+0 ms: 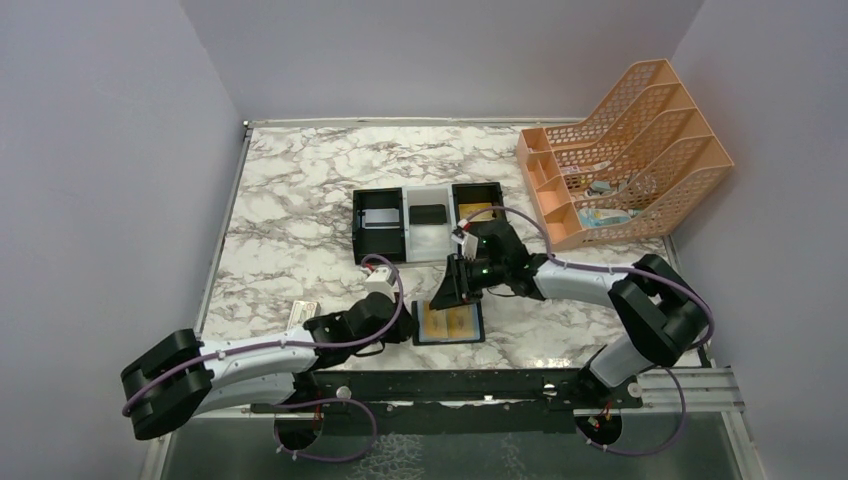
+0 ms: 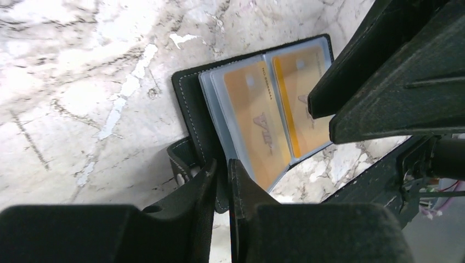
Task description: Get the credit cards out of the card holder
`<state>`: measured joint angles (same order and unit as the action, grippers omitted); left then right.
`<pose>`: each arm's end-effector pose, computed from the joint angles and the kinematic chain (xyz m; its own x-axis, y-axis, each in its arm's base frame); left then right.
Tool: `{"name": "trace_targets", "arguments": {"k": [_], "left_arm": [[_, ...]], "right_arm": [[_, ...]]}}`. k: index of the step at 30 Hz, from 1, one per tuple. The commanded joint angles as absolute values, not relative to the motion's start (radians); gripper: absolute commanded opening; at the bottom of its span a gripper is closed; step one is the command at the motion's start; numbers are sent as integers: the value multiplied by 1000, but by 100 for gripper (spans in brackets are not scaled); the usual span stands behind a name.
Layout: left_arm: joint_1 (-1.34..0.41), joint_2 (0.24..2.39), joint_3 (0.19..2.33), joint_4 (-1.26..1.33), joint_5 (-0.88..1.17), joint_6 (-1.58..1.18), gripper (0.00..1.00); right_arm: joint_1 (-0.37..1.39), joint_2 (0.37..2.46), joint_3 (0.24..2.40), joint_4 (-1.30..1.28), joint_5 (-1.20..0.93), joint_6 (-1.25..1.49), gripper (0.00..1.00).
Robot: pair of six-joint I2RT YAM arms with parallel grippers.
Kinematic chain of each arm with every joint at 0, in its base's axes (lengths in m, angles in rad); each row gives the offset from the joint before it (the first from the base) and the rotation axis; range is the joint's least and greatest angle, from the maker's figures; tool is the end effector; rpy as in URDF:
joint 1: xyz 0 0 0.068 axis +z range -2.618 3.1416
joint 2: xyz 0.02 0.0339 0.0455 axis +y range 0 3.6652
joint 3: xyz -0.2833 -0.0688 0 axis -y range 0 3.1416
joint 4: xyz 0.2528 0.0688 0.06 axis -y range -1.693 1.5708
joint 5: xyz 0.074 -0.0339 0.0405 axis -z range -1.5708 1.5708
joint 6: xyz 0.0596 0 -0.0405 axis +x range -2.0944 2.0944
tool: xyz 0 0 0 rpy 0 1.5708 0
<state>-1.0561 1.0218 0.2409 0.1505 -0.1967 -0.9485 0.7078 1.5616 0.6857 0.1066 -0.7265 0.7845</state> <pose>0.1091 -0.1692 0.1418 -0.7996 -0.2048 -0.5645 0.2165 0.7784 -0.5892 0.2102 0.2320 0.1586 -0.9736 -0.1380 -0.1820 -0.2272 0.5019 0.8346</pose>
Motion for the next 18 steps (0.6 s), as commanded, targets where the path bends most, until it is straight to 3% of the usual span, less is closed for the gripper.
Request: {"name": "trace_targets", "arguments": {"k": [1, 9, 18], "left_arm": [[-1065, 918, 257, 0, -300, -979, 18], [-1065, 785, 250, -19, -271, -951, 30], [-1065, 865, 267, 211, -119, -877, 40]], "right_arm": [[714, 1489, 670, 115, -616, 793, 33], [713, 1475, 621, 78, -504, 793, 33], [713, 1512, 570, 132, -518, 816, 33]]}}
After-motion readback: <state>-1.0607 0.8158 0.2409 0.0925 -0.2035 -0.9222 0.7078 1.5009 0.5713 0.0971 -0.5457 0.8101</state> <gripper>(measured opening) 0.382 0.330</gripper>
